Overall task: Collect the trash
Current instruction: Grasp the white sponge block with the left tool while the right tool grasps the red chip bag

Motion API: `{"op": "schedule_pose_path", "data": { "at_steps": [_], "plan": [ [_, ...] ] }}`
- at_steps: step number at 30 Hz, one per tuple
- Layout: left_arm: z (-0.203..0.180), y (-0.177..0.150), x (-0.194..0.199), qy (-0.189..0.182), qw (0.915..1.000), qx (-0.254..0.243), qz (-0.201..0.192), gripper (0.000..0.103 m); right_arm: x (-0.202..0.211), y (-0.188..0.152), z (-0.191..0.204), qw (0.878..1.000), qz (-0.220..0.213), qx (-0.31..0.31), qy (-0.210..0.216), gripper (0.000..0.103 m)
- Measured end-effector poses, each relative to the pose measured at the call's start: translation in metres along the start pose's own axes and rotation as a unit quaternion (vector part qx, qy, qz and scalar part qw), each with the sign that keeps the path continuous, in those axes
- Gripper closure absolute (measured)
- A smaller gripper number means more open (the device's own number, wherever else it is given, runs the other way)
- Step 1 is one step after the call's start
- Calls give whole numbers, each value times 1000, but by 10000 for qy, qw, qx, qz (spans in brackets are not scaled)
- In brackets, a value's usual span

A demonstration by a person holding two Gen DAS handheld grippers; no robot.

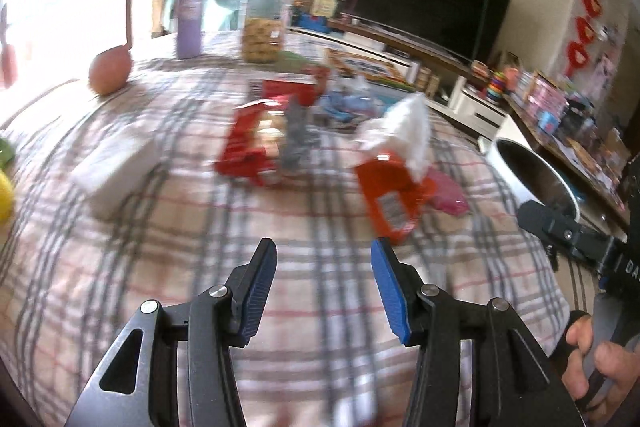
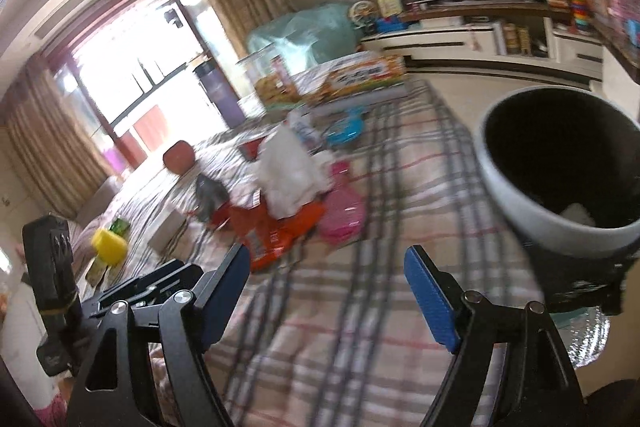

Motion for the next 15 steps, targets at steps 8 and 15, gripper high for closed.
{"op": "schedule_pose_path", "data": {
  "at_steps": [8,15],
  "plan": [
    [47,-4,6,414,9989,237,16,52,-38,-5,42,9985,290,338,322,22],
    [82,9,-5,730,9964,414,85,45,-77,0,72,9950,471,638,607,22]
  ]
}}
Point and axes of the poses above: each gripper's, at about its wrist camera, not at the fingertips, and x roughly against the way its jaws point, z to its left, y to its top, the point moved 1 cm from there along -x, roughly the way its jaws point, and after that the axes turned 15 degrees about y, right-handed, at the moved point
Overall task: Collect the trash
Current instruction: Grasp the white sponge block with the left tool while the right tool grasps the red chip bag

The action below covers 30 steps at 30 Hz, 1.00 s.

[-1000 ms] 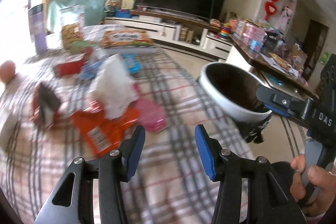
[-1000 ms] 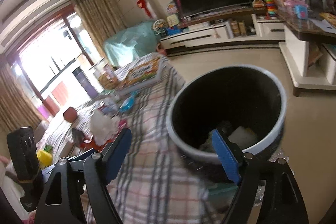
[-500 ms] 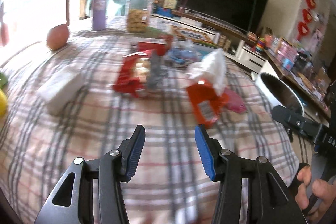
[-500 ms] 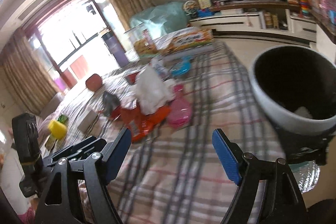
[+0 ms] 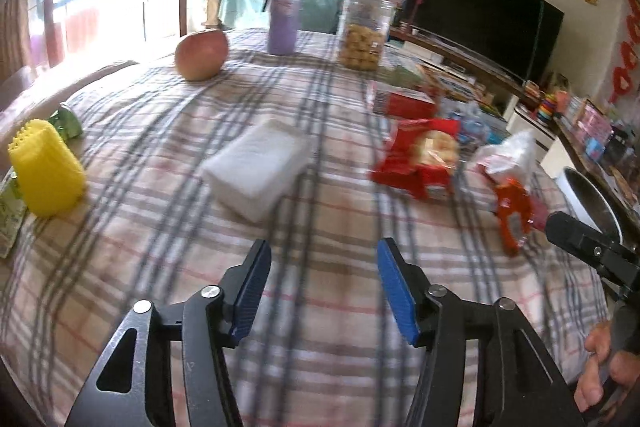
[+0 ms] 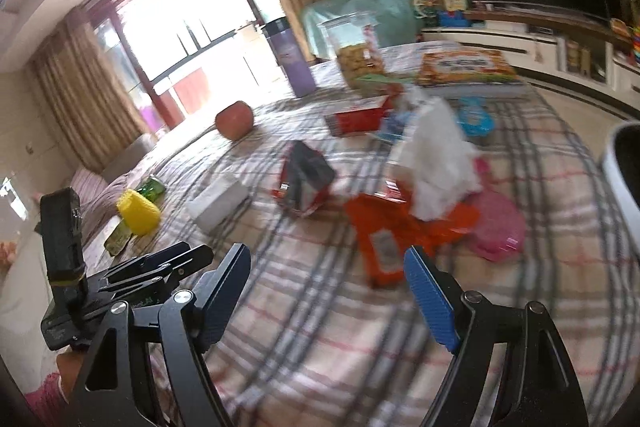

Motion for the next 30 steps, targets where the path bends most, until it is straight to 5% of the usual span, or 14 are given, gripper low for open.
{"op": "schedule_pose_path", "data": {
  "at_steps": [10,21,25,27,30],
  "plan": [
    [30,27,-46,248,9996,-17,123,32,-62,24,8,9998,163,112,55,22],
    [31,46,-88,133,9992,-135,344,33,-109,34,-7,9986,519,-42,-125,24],
    [26,47,-92,119,9992,-248,299,41,-114,32,-13,9980,611,-151,-111,52],
    [23,46,-94,97,9989,-307,341,51,-117,31,-15,9975,662,-226,-79,59],
    [21,46,-94,126,9988,-351,316,54,-115,31,-13,9979,620,-161,-36,66]
  ]
}}
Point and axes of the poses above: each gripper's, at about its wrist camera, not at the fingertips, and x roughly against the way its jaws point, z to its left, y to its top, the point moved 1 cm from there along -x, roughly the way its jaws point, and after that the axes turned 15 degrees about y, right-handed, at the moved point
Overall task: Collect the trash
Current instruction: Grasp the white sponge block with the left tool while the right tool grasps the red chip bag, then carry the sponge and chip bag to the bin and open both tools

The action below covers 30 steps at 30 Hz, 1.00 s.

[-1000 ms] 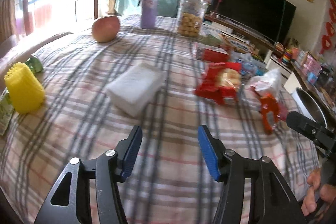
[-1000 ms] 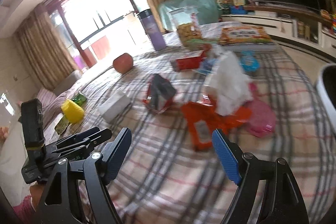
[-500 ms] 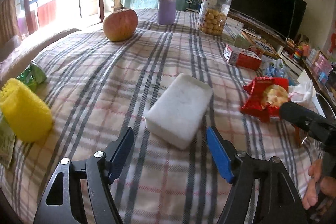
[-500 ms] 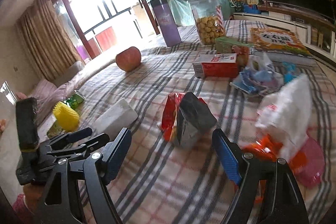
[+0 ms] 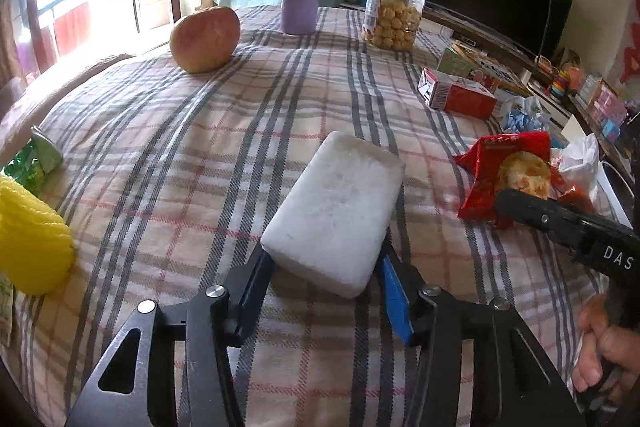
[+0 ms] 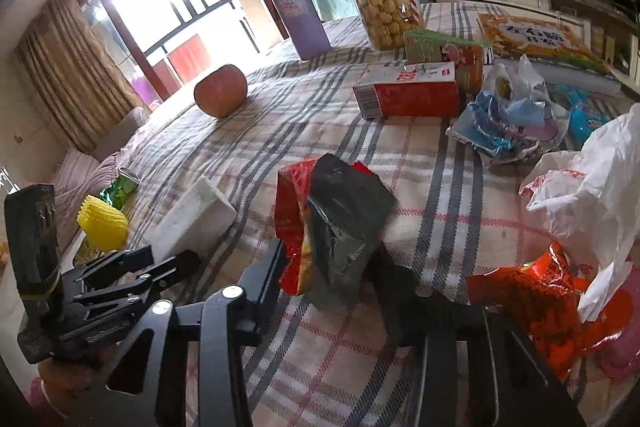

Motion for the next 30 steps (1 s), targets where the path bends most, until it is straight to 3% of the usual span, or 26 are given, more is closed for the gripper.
{"op": "schedule_pose_path", "data": {
  "at_steps": [5,7,12,17,19,26,29,30],
  "plan": [
    [-6,-9,9,43,10000,45,46,55,3,-5,7,9998,98,155,125,70],
    [-9,-14,16,0,10000,54,35,55,8,-9,10,9996,133,220,154,81],
    [-15,-22,24,-3,10000,21,51,55,17,-16,8,9994,183,214,188,82],
    [-14,-23,24,27,9999,81,93,52,18,-13,3,9996,168,10,244,65],
    [-13,-24,25,35,9999,129,95,50,18,-12,2,9994,150,-44,302,46],
    [-8,-25,28,-6,9997,229,28,49,11,1,2,9995,44,-148,265,44],
    [-8,-26,25,-60,9997,220,57,52,5,1,0,9998,81,-109,138,55],
    [-8,-26,26,-59,9997,223,46,54,4,0,-1,9998,119,-127,132,70]
  ]
}}
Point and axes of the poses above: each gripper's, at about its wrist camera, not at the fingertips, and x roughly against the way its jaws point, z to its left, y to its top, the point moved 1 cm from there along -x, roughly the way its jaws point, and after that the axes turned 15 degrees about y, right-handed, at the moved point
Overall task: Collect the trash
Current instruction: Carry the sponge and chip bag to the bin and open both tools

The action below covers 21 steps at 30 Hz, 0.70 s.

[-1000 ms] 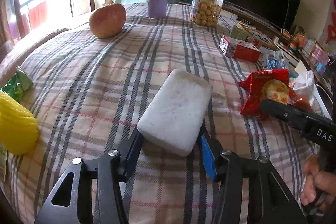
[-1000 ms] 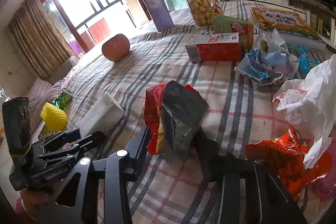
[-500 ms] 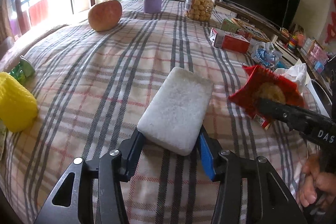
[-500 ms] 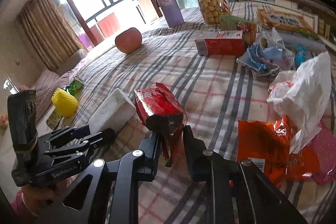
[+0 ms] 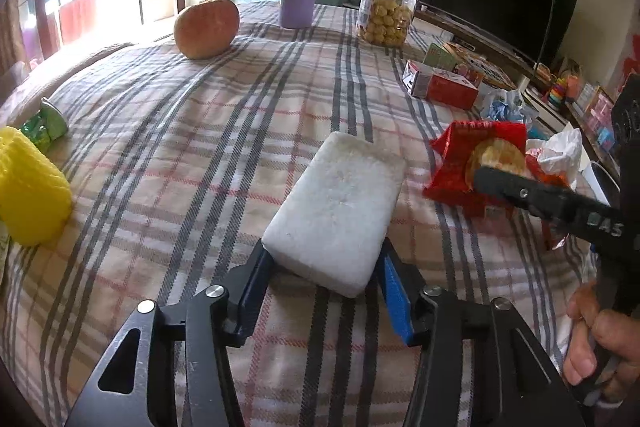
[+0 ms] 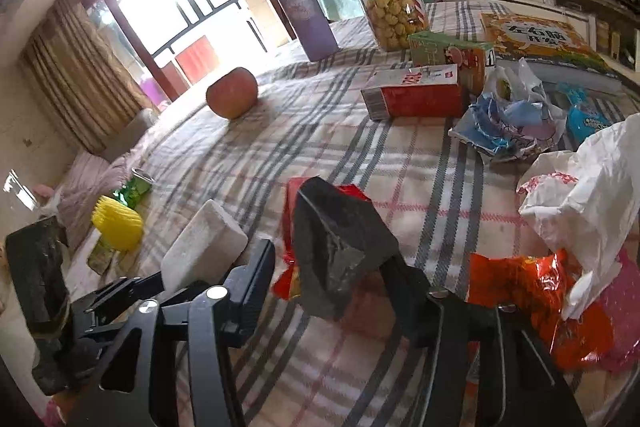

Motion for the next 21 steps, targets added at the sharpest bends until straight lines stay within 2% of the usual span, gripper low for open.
{"op": "schedule_pose_path", "data": {
  "at_steps": [2,3,12,21],
  "plan": [
    [0,1,0,-4,10000,3,-16,55,3,-2,1,10000,-42,34,6,77],
    [-1,1,0,4,10000,2,-19,55,5,-3,3,10000,-47,76,-20,83],
    [-16,-1,21,-198,9997,-44,-136,57,42,-25,21,9996,-81,230,171,86],
    [-38,-16,28,-338,9992,-209,-64,57,83,-53,22,9992,-331,169,108,86]
  ]
}}
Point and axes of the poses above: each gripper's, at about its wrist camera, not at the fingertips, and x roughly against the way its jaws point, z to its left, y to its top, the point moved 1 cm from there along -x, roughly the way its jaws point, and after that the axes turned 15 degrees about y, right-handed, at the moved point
